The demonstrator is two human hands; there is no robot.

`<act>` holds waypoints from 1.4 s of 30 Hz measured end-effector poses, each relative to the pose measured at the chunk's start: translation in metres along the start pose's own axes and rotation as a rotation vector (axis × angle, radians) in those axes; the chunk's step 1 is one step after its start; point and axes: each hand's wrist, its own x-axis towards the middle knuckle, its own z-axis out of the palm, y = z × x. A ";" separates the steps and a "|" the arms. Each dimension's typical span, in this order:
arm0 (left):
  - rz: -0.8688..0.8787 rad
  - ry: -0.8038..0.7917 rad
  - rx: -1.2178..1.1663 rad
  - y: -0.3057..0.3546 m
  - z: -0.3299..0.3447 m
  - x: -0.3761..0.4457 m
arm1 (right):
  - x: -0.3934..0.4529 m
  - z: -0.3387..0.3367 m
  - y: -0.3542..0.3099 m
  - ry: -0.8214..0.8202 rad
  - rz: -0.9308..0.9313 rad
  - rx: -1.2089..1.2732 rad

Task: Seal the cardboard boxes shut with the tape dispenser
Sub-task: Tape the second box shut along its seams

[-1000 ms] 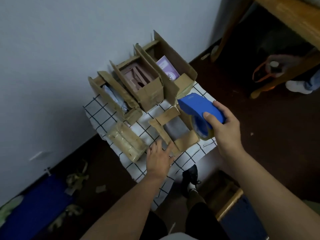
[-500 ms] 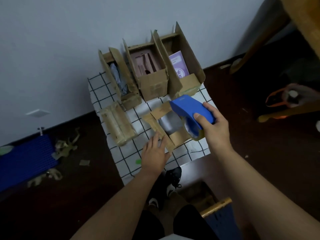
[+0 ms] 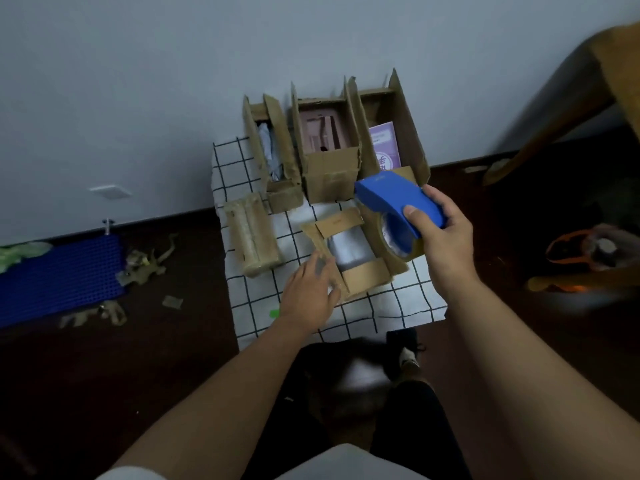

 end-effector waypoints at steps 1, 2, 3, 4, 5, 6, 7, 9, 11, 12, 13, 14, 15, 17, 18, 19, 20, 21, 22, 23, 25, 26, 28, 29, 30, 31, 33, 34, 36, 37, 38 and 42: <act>-0.030 0.014 -0.011 0.005 0.001 0.004 | 0.009 -0.005 0.002 -0.023 0.002 0.003; -0.061 0.030 -0.018 0.011 0.003 0.009 | 0.019 -0.011 0.004 -0.049 0.004 0.012; -0.093 0.045 -0.013 0.017 0.006 0.015 | 0.029 -0.016 0.007 -0.075 0.005 0.021; -0.121 0.055 0.006 0.022 0.009 0.021 | 0.037 -0.019 0.009 -0.096 0.007 0.031; -0.148 0.067 0.038 0.028 0.014 0.029 | 0.048 -0.025 0.013 -0.119 0.012 0.041; -0.168 0.083 0.065 0.032 0.019 0.034 | 0.057 -0.029 0.018 -0.140 0.012 0.049; -0.176 0.105 0.079 0.035 0.026 0.036 | 0.065 -0.034 0.023 -0.155 0.016 0.055; -0.170 0.161 0.090 0.043 0.042 0.040 | 0.081 -0.048 0.036 -0.186 0.031 0.074; -0.165 0.210 0.092 0.046 0.053 0.041 | 0.091 -0.054 0.050 -0.212 0.059 0.107; -0.168 0.237 0.079 0.047 0.055 0.042 | 0.094 -0.055 0.058 -0.219 0.075 0.127; -0.164 0.272 0.059 0.047 0.056 0.043 | 0.095 -0.055 0.066 -0.223 0.086 0.153; -0.149 0.317 0.034 0.046 0.057 0.045 | 0.096 -0.053 0.074 -0.226 0.093 0.181; -0.127 0.369 0.005 0.045 0.057 0.047 | 0.096 -0.049 0.082 -0.230 0.097 0.208; -0.085 0.476 -0.068 0.041 0.056 0.051 | 0.095 -0.041 0.094 -0.234 0.090 0.262; -0.066 0.526 -0.109 0.039 0.054 0.054 | 0.095 -0.037 0.098 -0.239 0.081 0.295; -0.051 0.571 -0.147 0.037 0.051 0.058 | 0.095 -0.034 0.101 -0.246 0.069 0.326; -0.046 0.607 -0.176 0.034 0.047 0.063 | 0.096 -0.032 0.104 -0.254 0.053 0.351; -0.044 0.636 -0.196 0.030 0.044 0.066 | 0.097 -0.031 0.106 -0.261 0.031 0.371; -0.044 0.658 -0.204 0.025 0.041 0.070 | 0.099 -0.029 0.108 -0.272 0.007 0.390; -0.042 0.666 -0.203 0.019 0.039 0.075 | 0.100 -0.029 0.110 -0.288 -0.017 0.407; -0.024 0.647 -0.184 0.007 0.039 0.085 | 0.104 -0.027 0.115 -0.319 -0.069 0.416; -0.010 0.639 -0.176 0.003 0.040 0.089 | 0.105 -0.025 0.117 -0.329 -0.098 0.412; 0.003 0.649 -0.185 -0.002 0.044 0.096 | 0.107 -0.022 0.122 -0.350 -0.149 0.432; -0.002 0.665 -0.196 -0.004 0.047 0.098 | 0.107 -0.020 0.124 -0.360 -0.167 0.457; -0.007 0.684 -0.215 -0.005 0.049 0.100 | 0.107 -0.018 0.126 -0.370 -0.186 0.482; -0.005 0.702 -0.238 -0.006 0.051 0.102 | 0.107 -0.016 0.128 -0.376 -0.207 0.500; 0.020 0.746 -0.291 -0.008 0.055 0.103 | 0.105 -0.014 0.131 -0.384 -0.252 0.531; 0.034 0.778 -0.305 -0.009 0.056 0.102 | 0.104 -0.014 0.133 -0.387 -0.275 0.551; 0.043 0.851 -0.287 -0.010 0.058 0.093 | 0.097 -0.016 0.136 -0.384 -0.310 0.587; 0.039 0.880 -0.281 -0.010 0.060 0.086 | 0.092 -0.018 0.136 -0.376 -0.320 0.594; 0.027 0.895 -0.288 -0.010 0.062 0.077 | 0.085 -0.021 0.136 -0.363 -0.325 0.595; -0.058 0.840 -0.305 -0.001 0.076 0.036 | 0.047 -0.047 0.128 -0.312 -0.336 0.616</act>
